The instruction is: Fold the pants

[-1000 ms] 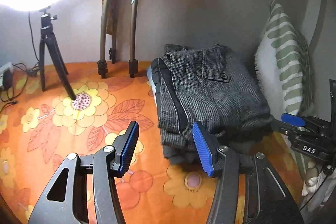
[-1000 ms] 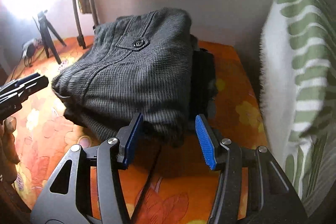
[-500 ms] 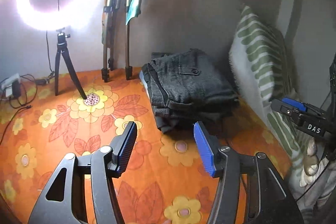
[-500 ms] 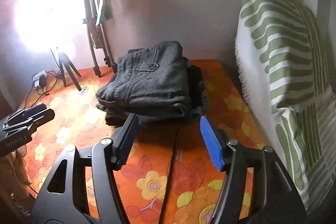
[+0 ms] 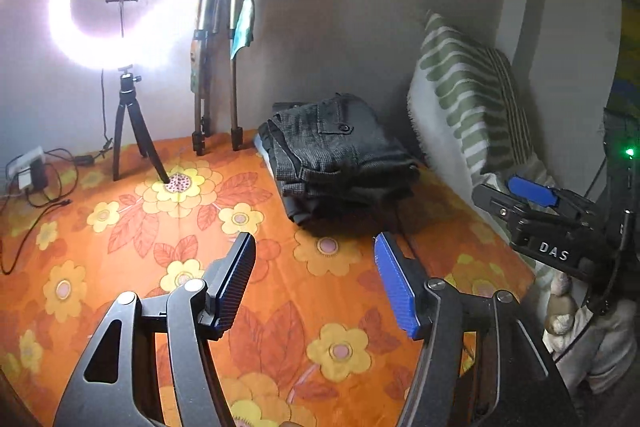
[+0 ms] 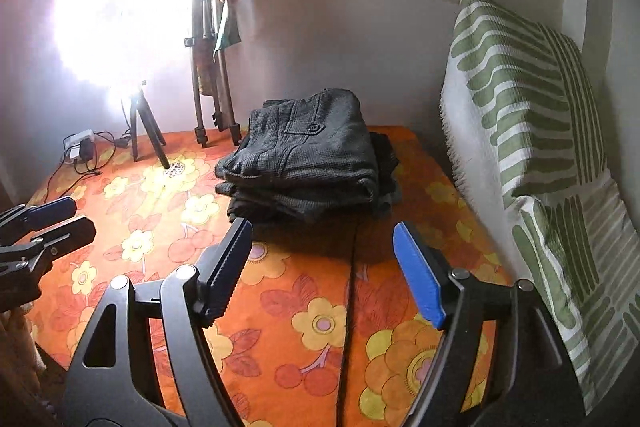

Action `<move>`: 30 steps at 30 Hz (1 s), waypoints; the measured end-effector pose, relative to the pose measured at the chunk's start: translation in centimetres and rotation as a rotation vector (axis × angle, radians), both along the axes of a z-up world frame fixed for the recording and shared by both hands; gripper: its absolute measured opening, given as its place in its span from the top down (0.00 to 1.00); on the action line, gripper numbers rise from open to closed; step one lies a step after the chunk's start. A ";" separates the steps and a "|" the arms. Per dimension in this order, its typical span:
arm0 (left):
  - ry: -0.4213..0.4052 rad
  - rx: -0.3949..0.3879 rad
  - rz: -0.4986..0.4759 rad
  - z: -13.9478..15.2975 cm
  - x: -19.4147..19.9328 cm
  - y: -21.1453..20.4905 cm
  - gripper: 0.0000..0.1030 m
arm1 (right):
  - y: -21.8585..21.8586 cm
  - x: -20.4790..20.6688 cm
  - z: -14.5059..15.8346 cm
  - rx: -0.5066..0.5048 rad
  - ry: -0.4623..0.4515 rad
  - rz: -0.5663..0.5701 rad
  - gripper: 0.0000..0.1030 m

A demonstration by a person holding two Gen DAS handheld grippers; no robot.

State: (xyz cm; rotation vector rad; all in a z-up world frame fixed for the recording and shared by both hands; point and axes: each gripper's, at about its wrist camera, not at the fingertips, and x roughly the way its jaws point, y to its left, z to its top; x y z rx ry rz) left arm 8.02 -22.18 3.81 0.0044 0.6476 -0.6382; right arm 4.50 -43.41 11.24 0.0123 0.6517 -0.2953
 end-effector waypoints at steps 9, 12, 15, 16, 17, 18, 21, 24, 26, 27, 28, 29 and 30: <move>-0.007 0.037 0.025 -0.8 -1.2 0.6 0.27 | 1.7 -1.7 0.2 -0.048 -0.049 -0.024 0.06; 0.002 0.041 0.048 -1.2 -1.4 1.0 0.23 | 2.3 -2.2 -0.2 -0.056 -0.065 -0.032 0.03; -0.022 0.076 0.070 -1.4 -1.8 1.2 0.23 | 2.2 -2.2 -0.8 -0.028 -0.069 -0.030 0.02; -0.030 0.086 0.079 -1.5 -1.9 1.2 0.22 | 2.2 -2.2 -1.1 -0.021 -0.071 -0.030 0.02; -0.041 0.097 0.090 -1.6 -2.0 1.4 0.22 | 2.1 -2.2 -1.4 -0.015 -0.071 -0.031 0.02; -0.044 0.101 0.096 -1.6 -2.0 1.5 0.22 | 2.2 -2.1 -1.8 -0.010 -0.067 -0.033 0.02; -0.042 0.102 0.103 -1.7 -2.1 1.9 0.21 | 2.4 -1.6 -2.4 -0.007 -0.057 -0.023 0.02; -0.041 0.100 0.110 -1.8 -2.1 2.3 0.21 | 2.7 -1.5 -2.6 -0.026 -0.067 -0.018 0.02; -0.044 0.099 0.115 -1.8 -2.2 2.5 0.21 | 2.9 -1.4 -2.6 -0.023 -0.072 -0.010 0.02; -0.044 0.100 0.119 -1.8 -2.2 2.5 0.21 | 3.0 -1.4 -2.6 -0.020 -0.073 -0.004 0.02; -0.043 0.099 0.120 -1.8 -2.2 2.6 0.21 | 3.1 -1.4 -2.6 -0.019 -0.073 0.000 0.02; -0.040 0.097 0.120 -1.9 -2.2 2.7 0.21 | 3.1 -1.3 -2.6 -0.018 -0.073 0.003 0.02; -0.035 0.095 0.121 -2.0 -2.2 2.7 0.21 | 3.2 -1.3 -2.6 -0.018 -0.074 0.006 0.01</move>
